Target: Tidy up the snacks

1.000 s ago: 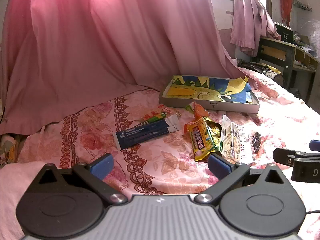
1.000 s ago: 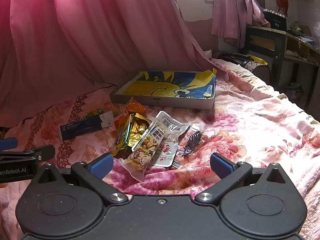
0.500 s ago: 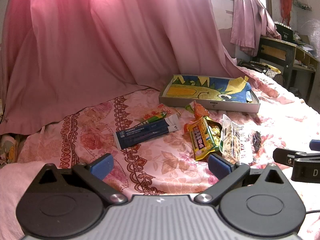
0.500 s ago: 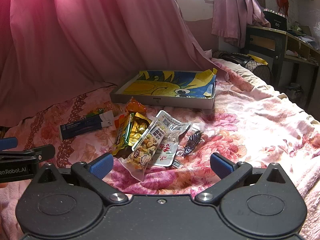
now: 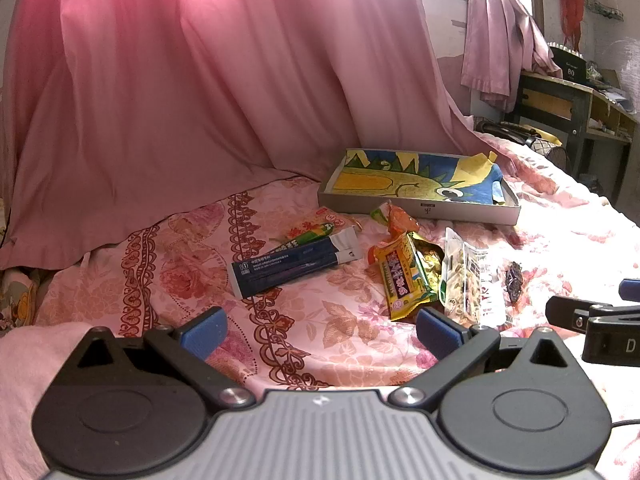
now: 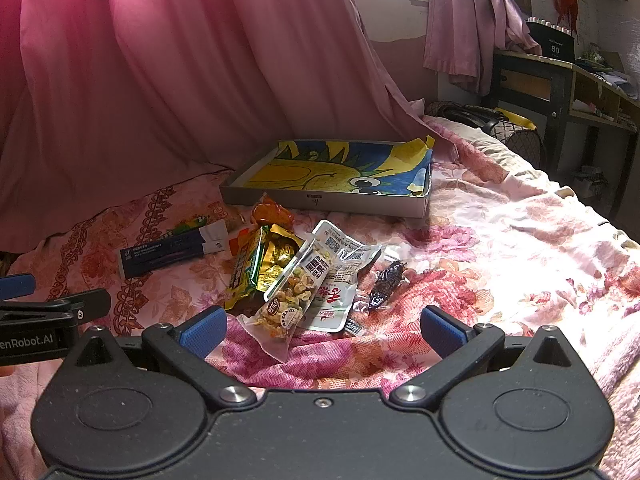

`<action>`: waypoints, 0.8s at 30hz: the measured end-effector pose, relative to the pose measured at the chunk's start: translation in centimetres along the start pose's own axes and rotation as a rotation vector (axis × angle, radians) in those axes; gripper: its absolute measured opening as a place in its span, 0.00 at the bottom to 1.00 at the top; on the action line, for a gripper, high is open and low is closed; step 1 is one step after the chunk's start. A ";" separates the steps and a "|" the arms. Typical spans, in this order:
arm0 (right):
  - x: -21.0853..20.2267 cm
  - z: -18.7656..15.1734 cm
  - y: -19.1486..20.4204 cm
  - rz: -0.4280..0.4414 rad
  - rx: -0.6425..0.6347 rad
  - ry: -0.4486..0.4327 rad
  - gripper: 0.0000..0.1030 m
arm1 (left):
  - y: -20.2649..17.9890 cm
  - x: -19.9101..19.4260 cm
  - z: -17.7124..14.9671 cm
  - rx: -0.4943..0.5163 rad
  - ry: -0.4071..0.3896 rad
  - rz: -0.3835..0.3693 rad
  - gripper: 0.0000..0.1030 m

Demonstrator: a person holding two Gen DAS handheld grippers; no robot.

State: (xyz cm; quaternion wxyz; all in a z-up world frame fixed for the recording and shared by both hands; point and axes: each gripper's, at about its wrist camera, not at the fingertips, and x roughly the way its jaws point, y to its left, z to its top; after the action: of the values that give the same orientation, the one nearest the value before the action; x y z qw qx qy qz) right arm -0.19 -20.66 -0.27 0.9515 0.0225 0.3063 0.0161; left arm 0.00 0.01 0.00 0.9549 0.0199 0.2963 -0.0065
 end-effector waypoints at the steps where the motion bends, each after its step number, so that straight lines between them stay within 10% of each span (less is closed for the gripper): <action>1: 0.0 0.0 0.0 0.000 0.000 0.000 1.00 | 0.0 0.0 0.0 0.000 0.000 0.000 1.00; 24: 0.6 0.8 -1.1 -0.011 0.084 0.036 1.00 | 0.7 1.6 0.9 -0.022 0.078 -0.017 1.00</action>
State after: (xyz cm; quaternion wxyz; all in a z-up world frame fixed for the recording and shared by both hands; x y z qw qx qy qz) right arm 0.78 -21.77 0.00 0.9441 0.0606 0.3240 -0.0019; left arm 1.84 0.67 -0.09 0.9427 0.0072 0.3333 -0.0107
